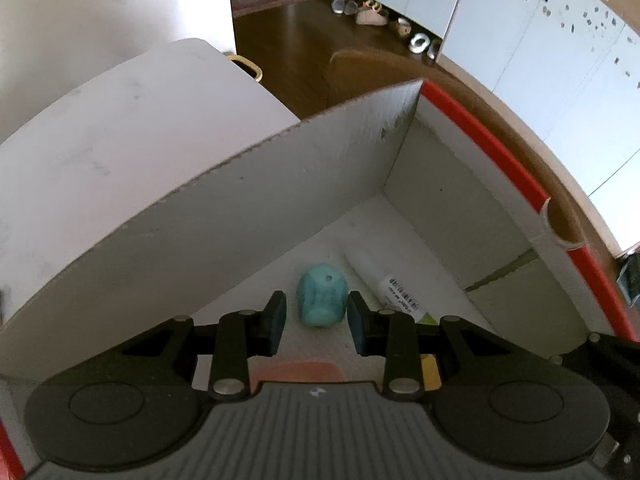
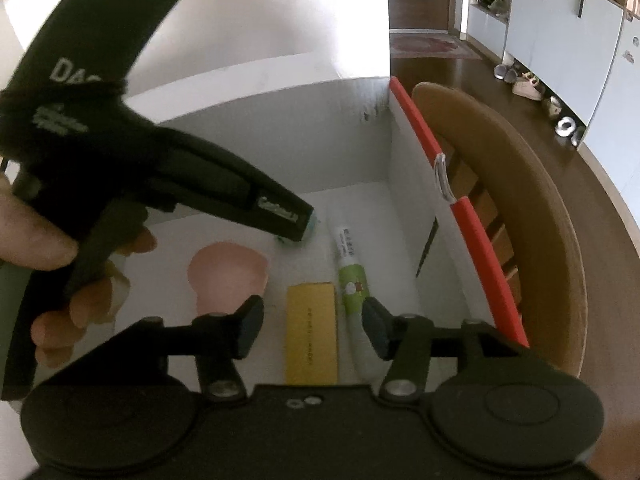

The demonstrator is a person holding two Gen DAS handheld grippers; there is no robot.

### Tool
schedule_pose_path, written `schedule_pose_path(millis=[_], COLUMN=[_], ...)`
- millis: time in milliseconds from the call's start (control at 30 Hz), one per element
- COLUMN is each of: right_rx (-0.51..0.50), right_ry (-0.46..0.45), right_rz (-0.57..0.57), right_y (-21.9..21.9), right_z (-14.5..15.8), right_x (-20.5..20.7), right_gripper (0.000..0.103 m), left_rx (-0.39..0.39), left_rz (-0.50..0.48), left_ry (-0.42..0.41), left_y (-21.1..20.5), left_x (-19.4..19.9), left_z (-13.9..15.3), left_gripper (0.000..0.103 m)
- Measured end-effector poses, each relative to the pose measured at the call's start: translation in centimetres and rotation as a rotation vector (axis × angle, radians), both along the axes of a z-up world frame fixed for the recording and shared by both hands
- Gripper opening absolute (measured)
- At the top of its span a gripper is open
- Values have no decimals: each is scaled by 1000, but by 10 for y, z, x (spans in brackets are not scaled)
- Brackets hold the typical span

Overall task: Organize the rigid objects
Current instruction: 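Open left tool releasing the sharpener while right tool releases the yellow box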

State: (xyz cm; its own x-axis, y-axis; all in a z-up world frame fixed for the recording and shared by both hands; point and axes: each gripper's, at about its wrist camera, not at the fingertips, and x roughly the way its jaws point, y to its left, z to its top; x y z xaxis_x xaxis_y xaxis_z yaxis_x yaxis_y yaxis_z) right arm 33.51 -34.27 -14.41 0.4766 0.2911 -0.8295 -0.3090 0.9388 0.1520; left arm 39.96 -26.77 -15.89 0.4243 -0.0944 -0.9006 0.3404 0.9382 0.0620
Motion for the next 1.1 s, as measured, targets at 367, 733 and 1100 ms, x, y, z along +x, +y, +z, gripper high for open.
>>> schedule_pose_path(millis=[367,733,1100], right_rx=[22,69,92], right_ry=[-38,-93,-168], right_rz=[-11,20,93], right_y=[-1,-3,8], right_z=[19,47,77], right_x=[-7,-35,-70], right_gripper=[69,87,99], left_rx=[-39,-79,-109], left_rz=[-3,-6,-21], left_ry=[-93,-182,-271], left_y=[21,26,53], left_x=[-28,-55,-107], left_z=[40,74,103], left_gripper=[54,57,74])
